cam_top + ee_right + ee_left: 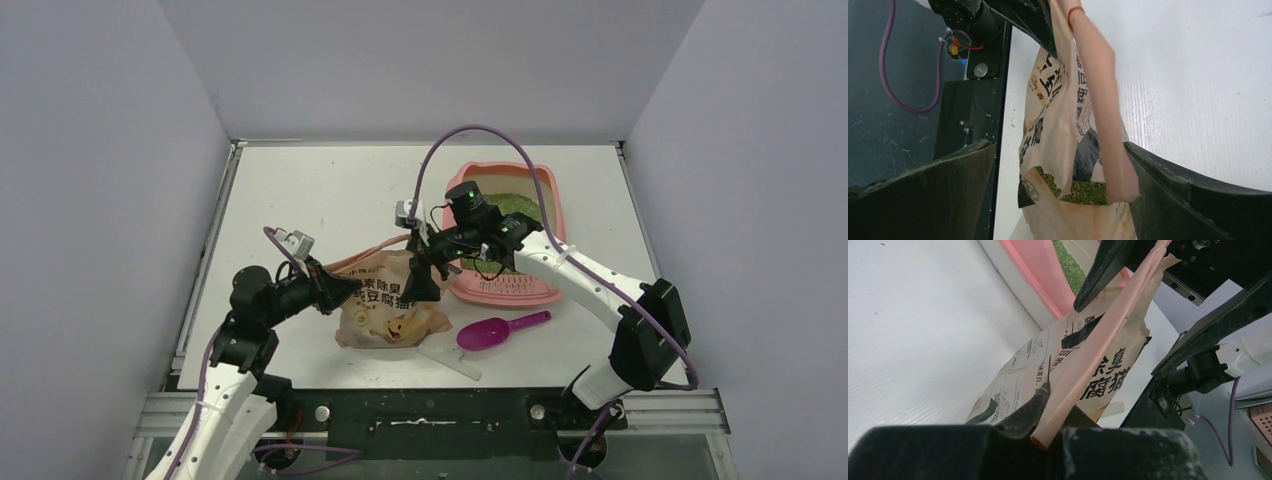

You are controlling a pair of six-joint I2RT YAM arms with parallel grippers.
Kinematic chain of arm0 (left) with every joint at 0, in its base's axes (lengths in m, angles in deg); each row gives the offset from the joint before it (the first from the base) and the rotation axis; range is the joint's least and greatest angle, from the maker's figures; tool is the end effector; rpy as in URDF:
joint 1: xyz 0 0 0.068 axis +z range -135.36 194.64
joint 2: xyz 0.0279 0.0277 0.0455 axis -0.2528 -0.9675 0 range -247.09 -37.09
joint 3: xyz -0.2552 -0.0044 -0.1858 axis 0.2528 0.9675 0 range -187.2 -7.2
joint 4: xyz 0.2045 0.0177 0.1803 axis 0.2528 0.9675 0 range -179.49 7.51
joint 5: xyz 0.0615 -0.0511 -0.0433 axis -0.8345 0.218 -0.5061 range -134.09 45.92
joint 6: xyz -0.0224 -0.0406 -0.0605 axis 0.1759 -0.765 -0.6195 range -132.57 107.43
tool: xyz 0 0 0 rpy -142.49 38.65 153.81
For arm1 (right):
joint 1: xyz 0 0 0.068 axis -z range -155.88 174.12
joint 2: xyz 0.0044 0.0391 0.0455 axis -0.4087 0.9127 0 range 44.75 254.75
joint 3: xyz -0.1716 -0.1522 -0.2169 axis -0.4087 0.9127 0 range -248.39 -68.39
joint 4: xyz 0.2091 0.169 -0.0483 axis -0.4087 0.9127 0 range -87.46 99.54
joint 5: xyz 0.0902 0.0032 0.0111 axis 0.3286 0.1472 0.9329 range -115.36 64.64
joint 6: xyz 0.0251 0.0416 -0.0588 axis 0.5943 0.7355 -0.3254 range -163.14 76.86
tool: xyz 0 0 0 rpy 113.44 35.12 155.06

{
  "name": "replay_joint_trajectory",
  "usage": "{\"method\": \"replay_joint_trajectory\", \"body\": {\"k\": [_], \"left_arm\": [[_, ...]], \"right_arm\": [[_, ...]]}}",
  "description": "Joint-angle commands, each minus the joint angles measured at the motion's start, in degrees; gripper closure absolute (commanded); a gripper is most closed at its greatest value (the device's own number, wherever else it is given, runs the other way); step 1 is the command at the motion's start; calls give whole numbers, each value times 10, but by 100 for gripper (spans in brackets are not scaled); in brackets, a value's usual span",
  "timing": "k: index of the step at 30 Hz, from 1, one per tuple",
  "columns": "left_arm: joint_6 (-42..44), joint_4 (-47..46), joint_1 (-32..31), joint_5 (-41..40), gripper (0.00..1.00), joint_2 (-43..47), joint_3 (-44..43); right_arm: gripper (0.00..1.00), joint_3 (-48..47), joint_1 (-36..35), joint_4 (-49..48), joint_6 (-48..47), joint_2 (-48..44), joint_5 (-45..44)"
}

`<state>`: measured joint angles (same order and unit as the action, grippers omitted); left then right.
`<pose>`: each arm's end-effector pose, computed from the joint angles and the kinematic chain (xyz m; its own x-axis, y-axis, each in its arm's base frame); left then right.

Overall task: Fill the litter box with clean litter
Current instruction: Close the cat litter bag at the center of the board.

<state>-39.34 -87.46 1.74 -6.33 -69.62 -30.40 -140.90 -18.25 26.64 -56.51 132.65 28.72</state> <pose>0.1342 -0.0713 0.2721 -0.5144 -0.2475 -0.8210 0.5937 0.5881 -0.5492 0.2301 0.2808 0.3397 -0.2590 -0.4198 -0.8699 -0.9425 -0.0873 0.3227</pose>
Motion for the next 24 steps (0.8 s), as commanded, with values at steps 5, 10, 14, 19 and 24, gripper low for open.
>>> {"method": "replay_joint_trajectory", "body": {"k": [5,10,14,19,24], "left_arm": [[3,-25,4,-7,100,21,-36],[7,-29,5,0,100,12,-40],[8,-25,6,-1,100,14,-41],[10,-21,5,-15,100,24,-40],[15,24,5,-57,73,37,-45]], "right_arm": [[5,6,-1,18,-63,7,24],[25,-1,1,27,-45,30,24],[50,-1,7,20,-33,37,30],[94,-10,10,19,-27,30,42],[96,-7,31,-27,49,19,89]]}}
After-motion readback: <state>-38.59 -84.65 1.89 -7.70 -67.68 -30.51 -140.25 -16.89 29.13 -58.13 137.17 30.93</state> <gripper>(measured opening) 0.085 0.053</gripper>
